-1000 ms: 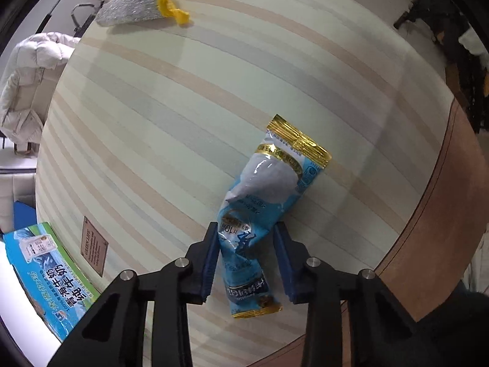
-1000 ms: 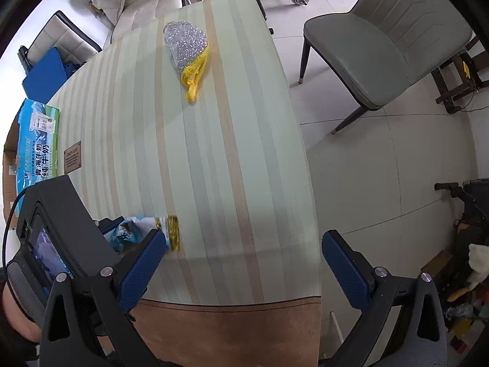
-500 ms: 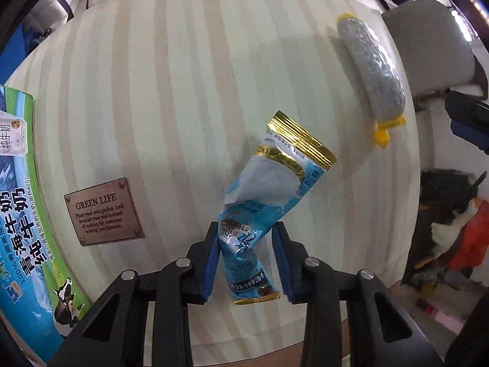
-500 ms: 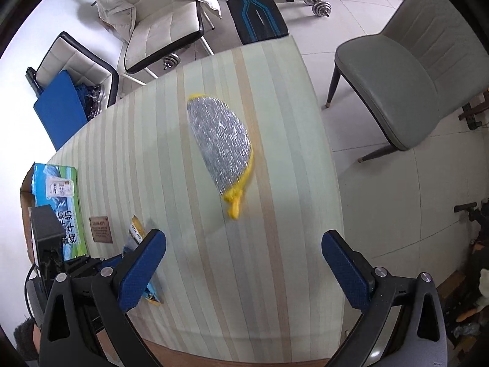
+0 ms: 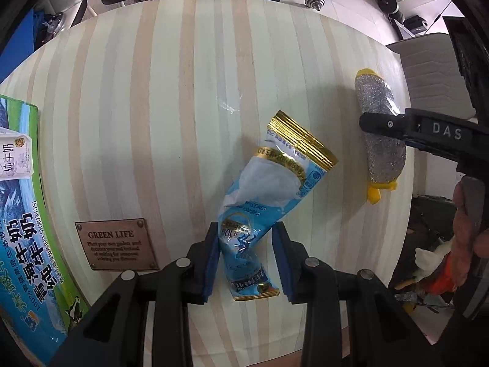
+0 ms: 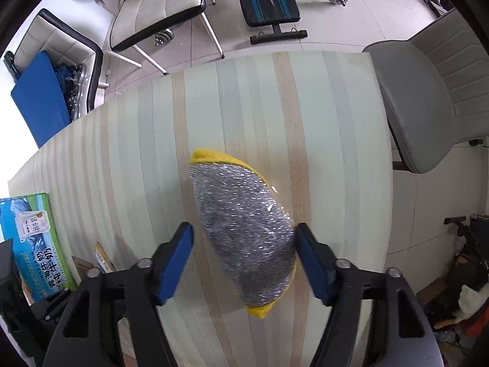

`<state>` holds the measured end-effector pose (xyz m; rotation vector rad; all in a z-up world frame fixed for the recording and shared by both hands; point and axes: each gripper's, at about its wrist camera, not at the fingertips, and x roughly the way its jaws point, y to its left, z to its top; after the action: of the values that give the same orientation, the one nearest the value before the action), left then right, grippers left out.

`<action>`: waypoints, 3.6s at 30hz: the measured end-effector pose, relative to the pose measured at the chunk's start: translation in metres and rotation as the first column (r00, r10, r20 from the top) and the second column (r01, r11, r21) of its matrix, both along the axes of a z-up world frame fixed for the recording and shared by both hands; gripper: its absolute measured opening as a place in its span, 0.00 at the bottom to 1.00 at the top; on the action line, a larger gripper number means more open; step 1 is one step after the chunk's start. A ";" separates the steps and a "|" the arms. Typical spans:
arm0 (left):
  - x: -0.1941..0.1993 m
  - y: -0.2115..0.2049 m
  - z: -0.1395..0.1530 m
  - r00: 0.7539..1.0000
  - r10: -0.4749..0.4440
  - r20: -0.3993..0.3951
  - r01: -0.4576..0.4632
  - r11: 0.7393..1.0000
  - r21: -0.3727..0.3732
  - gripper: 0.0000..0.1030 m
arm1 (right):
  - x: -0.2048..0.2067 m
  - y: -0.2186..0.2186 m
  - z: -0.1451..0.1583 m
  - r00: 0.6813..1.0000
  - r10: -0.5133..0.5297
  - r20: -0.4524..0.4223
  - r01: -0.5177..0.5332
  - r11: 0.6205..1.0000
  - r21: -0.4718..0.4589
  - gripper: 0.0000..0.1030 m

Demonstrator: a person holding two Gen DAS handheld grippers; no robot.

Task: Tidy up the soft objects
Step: 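Grasp the blue ice-pop wrapper with the left tool while the right grasps the silver scrub sponge, then carry both items into the box and release them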

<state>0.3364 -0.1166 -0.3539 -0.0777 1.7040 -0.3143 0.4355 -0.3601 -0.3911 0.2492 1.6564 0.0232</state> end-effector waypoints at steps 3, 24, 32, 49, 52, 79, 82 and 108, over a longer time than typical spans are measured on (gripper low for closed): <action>-0.004 0.003 0.012 1.000 -0.002 0.015 0.002 1.000 -0.015 0.30 | -0.008 0.001 0.004 1.000 -0.008 0.024 0.008 1.000 -0.013 0.54; 0.013 0.033 0.050 0.998 0.042 -0.056 -0.052 0.979 -0.195 0.42 | -0.099 0.041 0.131 0.968 -0.110 0.225 0.086 0.990 0.115 0.54; 0.010 -0.035 -0.010 0.987 -0.145 -0.072 0.147 0.989 0.028 0.41 | -0.113 -0.010 0.082 0.970 -0.191 0.153 0.180 0.980 0.080 0.54; -0.022 0.054 0.128 0.985 0.071 0.156 -0.035 0.974 -0.223 0.15 | -0.129 0.018 0.119 0.966 -0.139 0.219 0.103 0.980 0.168 0.54; -0.017 0.101 0.171 0.967 0.131 0.218 -0.069 0.961 -0.268 0.15 | -0.127 0.052 0.149 0.959 -0.109 0.261 0.057 0.978 0.199 0.54; -0.034 0.480 0.139 0.904 0.412 0.117 -0.401 0.910 -0.105 0.15 | -0.124 0.522 0.125 0.975 0.086 0.206 -0.169 0.887 0.430 0.54; -0.027 0.486 0.119 0.921 0.379 0.092 -0.375 0.925 -0.060 0.15 | -0.120 0.538 0.098 0.987 0.057 0.154 -0.120 0.891 0.438 0.54; -0.050 0.443 0.152 0.928 0.203 0.311 -0.256 0.957 0.137 0.89 | -0.131 0.498 0.096 0.971 0.160 0.179 -0.168 0.985 0.027 0.89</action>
<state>0.2864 0.3259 -0.2019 -0.0953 1.4019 0.0035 0.3044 0.1378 -0.2951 0.1370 1.4977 0.2002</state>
